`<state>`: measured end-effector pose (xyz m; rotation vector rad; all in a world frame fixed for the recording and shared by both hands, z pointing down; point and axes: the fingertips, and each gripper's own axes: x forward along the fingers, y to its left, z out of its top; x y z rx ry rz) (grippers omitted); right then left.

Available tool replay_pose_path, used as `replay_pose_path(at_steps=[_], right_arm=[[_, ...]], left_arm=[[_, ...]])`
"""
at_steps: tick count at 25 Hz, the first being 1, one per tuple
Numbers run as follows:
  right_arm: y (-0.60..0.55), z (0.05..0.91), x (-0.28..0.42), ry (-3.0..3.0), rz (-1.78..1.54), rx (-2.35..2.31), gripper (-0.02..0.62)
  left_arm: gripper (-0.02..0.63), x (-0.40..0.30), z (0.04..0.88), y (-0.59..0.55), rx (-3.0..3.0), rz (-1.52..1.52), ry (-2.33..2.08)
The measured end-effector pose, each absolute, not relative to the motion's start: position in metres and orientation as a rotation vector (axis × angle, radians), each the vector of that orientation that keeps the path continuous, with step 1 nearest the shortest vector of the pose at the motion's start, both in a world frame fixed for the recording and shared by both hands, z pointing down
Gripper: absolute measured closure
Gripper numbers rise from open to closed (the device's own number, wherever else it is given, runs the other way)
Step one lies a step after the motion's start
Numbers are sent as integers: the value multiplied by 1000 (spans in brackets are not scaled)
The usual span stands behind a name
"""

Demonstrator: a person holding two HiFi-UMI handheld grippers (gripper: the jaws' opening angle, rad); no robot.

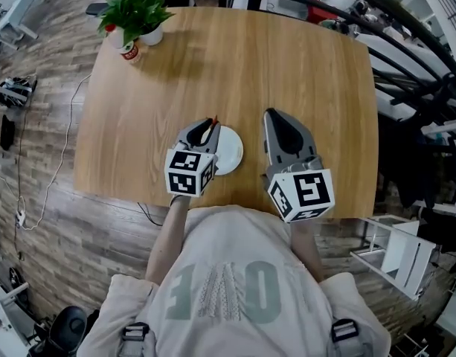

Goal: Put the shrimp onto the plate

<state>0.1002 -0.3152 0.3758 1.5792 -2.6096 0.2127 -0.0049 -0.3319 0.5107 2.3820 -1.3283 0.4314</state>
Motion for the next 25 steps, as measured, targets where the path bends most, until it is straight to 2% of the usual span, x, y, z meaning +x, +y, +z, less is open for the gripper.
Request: replay_pose_path(at_steps=[13,25], right_arm=[[-317,394,98,-2571,257,1543,574],[-318,409,97,-2544,301,1514,574]], left_arm=[[543,-9,620,-302,2140,833,-1125],[543,-21,628,-304,2078,835,-1170]])
